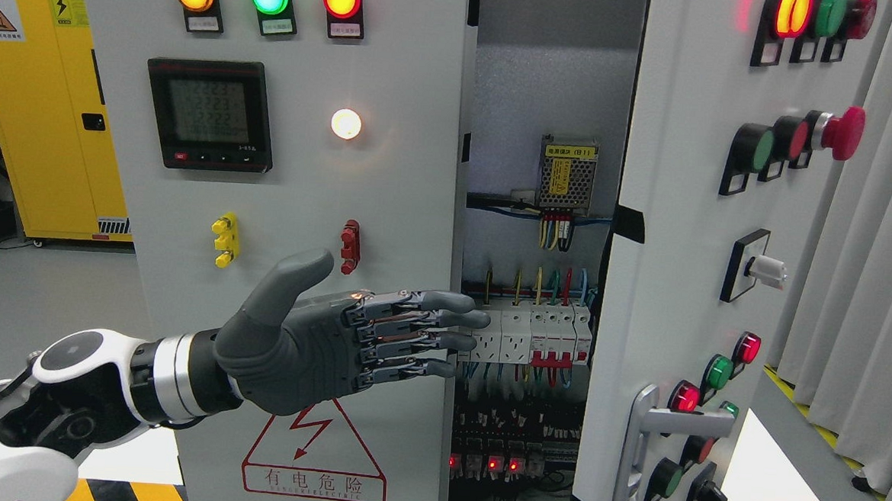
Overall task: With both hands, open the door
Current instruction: 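Reach the left hand into the gap behind the ajar button-covered door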
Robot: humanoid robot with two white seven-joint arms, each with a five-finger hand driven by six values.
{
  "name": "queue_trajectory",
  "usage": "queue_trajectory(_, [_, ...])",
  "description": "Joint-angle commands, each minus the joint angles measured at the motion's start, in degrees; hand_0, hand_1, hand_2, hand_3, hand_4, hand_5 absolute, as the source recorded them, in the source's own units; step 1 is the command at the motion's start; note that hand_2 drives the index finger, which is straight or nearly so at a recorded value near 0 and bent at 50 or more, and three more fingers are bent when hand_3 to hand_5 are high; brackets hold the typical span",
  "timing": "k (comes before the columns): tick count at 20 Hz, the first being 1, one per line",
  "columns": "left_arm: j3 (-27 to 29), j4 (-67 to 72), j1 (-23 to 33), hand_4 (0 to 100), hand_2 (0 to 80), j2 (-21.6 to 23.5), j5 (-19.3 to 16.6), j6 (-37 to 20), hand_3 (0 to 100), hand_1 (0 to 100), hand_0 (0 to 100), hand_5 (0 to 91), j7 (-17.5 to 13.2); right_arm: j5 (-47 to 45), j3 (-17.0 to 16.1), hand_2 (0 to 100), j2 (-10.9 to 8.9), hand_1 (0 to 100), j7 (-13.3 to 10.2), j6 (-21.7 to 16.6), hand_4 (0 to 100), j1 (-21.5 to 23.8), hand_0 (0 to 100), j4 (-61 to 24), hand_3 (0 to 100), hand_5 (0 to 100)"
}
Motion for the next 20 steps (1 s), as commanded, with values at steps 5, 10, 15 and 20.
queue_trajectory(5, [-6.99, 20.99, -11.81, 0, 0.0, -17.61, 1.24, 2.67, 0, 0, 0, 0.0, -0.72, -1.41, 0.00, 0, 0.00, 0, 0.01, -0.01, 0, -0.01, 26, 0.00, 0, 0])
queue_trajectory(10, [-7.08, 21.79, -12.52, 0, 0.0, -22.89, 0.98, 5.48, 0, 0, 0, 0.0, -0.63, -1.32, 0.00, 0, 0.00, 0, 0.01, -0.01, 0, -0.01, 26, 0.00, 0, 0])
queue_trajectory(15, [-7.51, 26.19, -16.47, 0, 0.0, -29.66, 1.15, 6.54, 0, 0, 0, 0.0, -0.63, -1.32, 0.00, 0, 0.00, 0, 0.01, -0.01, 0, 0.08, 26, 0.00, 0, 0])
queue_trajectory(20, [-7.51, 25.58, -16.74, 0, 0.0, -31.07, 1.33, 7.59, 0, 0, 0, 0.0, -0.63, -1.41, 0.00, 0, 0.00, 0, 0.01, -0.01, 0, -0.01, 26, 0.00, 0, 0])
